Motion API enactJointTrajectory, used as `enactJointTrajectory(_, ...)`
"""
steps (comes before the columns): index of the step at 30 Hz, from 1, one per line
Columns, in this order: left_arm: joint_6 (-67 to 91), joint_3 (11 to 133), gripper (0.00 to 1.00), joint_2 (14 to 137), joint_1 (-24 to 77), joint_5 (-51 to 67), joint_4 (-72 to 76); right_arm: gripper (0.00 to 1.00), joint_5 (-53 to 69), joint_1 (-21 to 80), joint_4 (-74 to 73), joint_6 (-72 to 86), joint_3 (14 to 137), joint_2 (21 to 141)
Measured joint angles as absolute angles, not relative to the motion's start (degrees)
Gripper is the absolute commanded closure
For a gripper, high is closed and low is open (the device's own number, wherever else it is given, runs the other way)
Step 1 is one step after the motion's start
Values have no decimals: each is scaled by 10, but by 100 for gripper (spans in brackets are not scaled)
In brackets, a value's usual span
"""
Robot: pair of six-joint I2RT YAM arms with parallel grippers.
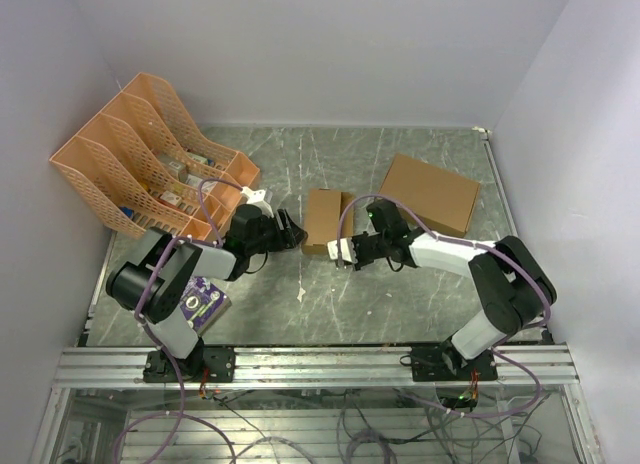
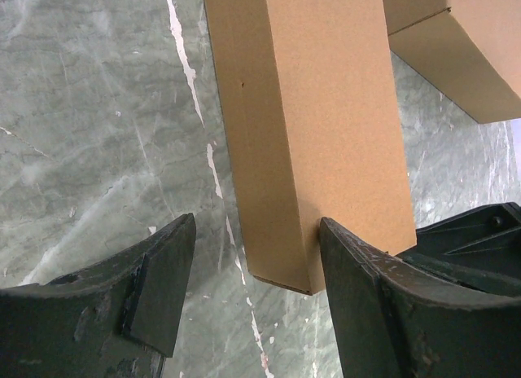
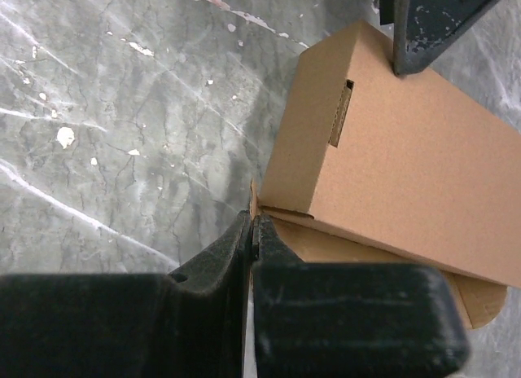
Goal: Fold the paper box
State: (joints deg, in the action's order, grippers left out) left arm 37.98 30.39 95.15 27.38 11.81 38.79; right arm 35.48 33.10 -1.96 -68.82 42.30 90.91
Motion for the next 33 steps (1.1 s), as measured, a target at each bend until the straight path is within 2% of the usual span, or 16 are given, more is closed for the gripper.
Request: enactJointTrajectory(33,382,315,28,962,275,123,387,100,417,270,-83,-612,474,940)
